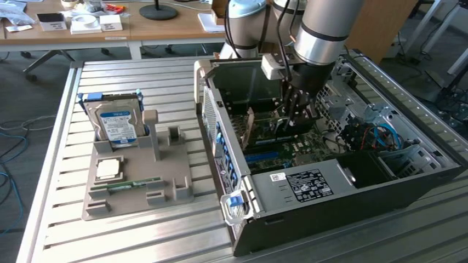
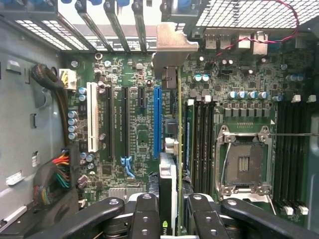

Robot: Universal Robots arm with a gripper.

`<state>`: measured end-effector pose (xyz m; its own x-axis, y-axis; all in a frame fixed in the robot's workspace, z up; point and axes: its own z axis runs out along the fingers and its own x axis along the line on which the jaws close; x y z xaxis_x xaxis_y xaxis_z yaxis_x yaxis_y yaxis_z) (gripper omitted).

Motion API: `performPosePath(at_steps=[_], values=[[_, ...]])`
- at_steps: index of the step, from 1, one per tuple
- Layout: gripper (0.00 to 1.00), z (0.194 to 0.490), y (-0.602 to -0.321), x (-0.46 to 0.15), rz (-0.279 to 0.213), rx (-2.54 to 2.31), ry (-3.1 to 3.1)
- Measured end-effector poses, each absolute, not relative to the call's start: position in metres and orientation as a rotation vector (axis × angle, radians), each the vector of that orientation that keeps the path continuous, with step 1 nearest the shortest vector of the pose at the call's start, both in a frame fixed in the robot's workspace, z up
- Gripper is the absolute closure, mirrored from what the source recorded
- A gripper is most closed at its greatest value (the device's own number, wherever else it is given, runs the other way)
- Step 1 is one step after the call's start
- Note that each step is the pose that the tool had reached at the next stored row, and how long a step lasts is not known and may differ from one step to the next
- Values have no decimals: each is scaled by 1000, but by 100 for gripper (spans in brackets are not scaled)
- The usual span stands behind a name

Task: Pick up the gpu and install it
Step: 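Insert the gpu into the slot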

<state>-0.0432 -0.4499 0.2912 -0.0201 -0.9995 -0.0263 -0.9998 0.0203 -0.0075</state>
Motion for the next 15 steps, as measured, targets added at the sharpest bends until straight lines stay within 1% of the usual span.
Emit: performPosePath(at_steps=[6, 15], values=[[73, 291, -452, -44, 40, -2173, 2217], [73, 290, -456, -44, 43, -2171, 2216]])
